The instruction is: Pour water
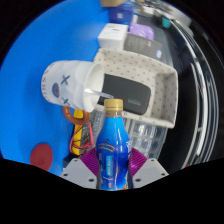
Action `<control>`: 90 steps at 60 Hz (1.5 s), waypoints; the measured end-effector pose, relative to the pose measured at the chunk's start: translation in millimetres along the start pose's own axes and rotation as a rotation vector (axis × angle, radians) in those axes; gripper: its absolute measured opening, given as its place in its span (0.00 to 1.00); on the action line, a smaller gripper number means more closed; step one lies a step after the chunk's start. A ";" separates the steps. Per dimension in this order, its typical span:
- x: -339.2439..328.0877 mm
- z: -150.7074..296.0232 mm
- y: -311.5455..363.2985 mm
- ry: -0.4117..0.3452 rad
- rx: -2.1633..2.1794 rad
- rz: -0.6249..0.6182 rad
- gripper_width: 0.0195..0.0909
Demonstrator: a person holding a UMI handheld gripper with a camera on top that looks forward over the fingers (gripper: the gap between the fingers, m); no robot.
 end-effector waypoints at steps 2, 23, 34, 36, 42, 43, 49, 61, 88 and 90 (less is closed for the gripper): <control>3.2 2.5 -2.5 -0.007 -0.069 -0.008 0.22; 12.3 18.1 -4.8 -0.048 -0.324 -0.043 0.24; 3.4 7.2 -13.2 -0.036 -0.114 -0.065 0.24; 0.8 2.6 -17.7 -0.041 -0.043 -0.072 0.25; -11.6 -10.0 -30.6 -0.036 0.274 -0.112 0.25; -14.6 -11.7 -34.6 -0.032 0.335 -0.120 0.25; -27.8 -24.0 -42.9 -0.070 0.678 -0.151 0.25; -40.1 -45.9 -32.3 -0.081 1.346 -0.128 0.25; -37.6 -49.0 49.8 -0.085 1.809 -0.094 0.25; -38.8 -50.1 50.2 -0.086 1.805 -0.097 0.25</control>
Point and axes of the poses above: the point between the fingertips, and its own axes, seen from behind it with the camera up: y to the left, z up, x forward, the way the camera looks, the point moved 9 cm from there along -x, backward, against the way the camera looks, and after that the axes turned 7 degrees about -y, right-handed, at the moved point
